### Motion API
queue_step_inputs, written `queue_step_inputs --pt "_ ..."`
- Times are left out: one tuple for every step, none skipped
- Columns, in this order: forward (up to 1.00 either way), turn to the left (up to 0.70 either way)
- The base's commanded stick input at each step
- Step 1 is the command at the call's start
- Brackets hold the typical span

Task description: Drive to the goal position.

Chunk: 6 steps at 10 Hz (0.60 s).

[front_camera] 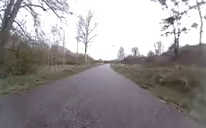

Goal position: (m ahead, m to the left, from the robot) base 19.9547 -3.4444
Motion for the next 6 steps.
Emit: queue_step_inputs --pt "0.7 0.0" --pt "0.7 0.0" --pt "0.7 0.0" --pt "0.7 0.0" --pt "0.7 0.0" --pt "0.7 0.0"
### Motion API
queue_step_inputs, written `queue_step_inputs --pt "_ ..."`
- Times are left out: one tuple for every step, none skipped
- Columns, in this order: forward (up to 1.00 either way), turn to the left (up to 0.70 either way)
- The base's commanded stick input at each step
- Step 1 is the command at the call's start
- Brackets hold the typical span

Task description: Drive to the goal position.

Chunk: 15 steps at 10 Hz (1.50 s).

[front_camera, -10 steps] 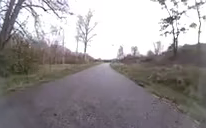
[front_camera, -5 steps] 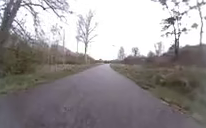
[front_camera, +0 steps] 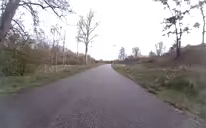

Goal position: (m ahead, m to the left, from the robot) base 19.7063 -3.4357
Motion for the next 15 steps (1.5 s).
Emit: queue_step_inputs --pt "0.7 -0.27" --pt "0.7 -0.27" --pt "0.7 -0.27" --pt "0.7 -0.27" --pt "0.7 -0.27" --pt "0.7 0.0" --pt "0.7 0.0" --pt "0.7 0.0" --pt "0.7 0.0" --pt "0.7 0.0" --pt "0.7 0.0" --pt "0.7 0.0" --pt "0.7 0.0" --pt "0.7 0.0" --pt "0.7 0.0"
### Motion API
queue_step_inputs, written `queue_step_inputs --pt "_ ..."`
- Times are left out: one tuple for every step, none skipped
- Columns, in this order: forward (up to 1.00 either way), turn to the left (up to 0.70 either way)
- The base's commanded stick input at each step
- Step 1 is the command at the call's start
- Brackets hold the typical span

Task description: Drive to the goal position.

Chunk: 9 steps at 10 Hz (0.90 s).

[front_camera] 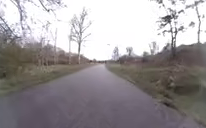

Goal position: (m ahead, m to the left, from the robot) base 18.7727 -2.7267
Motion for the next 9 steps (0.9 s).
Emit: queue_step_inputs --pt "0.7 0.0" --pt "0.7 0.0" --pt "0.7 0.0" --pt "0.7 0.0" --pt "0.7 0.0" --pt "0.7 0.0" --pt "0.7 0.0" --pt "0.7 0.0" --pt "0.7 0.0"
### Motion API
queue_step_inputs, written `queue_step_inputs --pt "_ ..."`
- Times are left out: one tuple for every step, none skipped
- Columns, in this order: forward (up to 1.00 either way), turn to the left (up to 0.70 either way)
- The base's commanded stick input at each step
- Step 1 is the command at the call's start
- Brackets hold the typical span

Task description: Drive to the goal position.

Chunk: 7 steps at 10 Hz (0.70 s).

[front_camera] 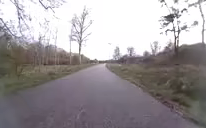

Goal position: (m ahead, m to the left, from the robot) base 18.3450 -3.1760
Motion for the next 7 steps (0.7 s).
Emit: queue_step_inputs --pt "0.7 0.0" --pt "0.7 0.0" --pt "0.7 0.0" --pt "0.7 0.0" --pt "0.7 0.0" --pt "0.7 0.0" --pt "0.7 0.0"
